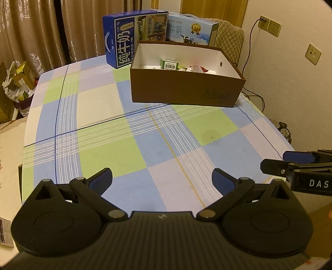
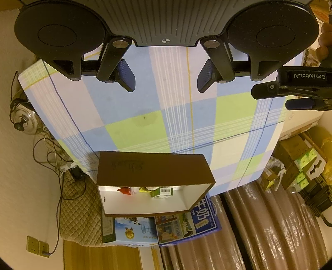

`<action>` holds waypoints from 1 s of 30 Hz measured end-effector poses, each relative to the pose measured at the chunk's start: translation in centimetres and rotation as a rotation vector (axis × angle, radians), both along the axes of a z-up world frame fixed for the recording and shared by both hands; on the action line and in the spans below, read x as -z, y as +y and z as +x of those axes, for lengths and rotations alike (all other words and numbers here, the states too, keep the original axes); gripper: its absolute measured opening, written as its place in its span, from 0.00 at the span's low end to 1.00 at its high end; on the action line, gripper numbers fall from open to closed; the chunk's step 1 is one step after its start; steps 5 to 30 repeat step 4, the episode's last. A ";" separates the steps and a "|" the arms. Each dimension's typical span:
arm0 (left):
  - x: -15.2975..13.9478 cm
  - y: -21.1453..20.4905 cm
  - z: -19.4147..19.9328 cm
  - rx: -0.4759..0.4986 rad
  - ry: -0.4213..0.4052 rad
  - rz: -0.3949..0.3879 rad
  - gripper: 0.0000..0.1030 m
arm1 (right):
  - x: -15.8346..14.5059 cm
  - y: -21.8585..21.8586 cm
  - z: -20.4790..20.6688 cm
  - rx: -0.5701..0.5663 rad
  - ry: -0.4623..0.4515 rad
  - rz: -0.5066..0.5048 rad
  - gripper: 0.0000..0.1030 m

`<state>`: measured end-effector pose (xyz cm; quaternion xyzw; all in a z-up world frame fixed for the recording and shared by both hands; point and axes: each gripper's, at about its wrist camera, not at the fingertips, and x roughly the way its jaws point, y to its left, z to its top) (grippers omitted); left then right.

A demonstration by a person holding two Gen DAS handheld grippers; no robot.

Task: Organize objects

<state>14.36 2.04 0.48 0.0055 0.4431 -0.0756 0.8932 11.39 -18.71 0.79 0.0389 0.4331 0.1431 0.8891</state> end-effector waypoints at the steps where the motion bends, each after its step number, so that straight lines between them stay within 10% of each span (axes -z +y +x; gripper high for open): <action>1: 0.0 0.0 0.1 0.001 0.000 0.001 0.98 | 0.0 0.0 0.0 0.000 0.000 0.000 0.62; 30: 0.0 -0.1 0.4 0.003 0.002 0.003 0.98 | 0.1 0.1 0.1 0.001 0.002 0.000 0.62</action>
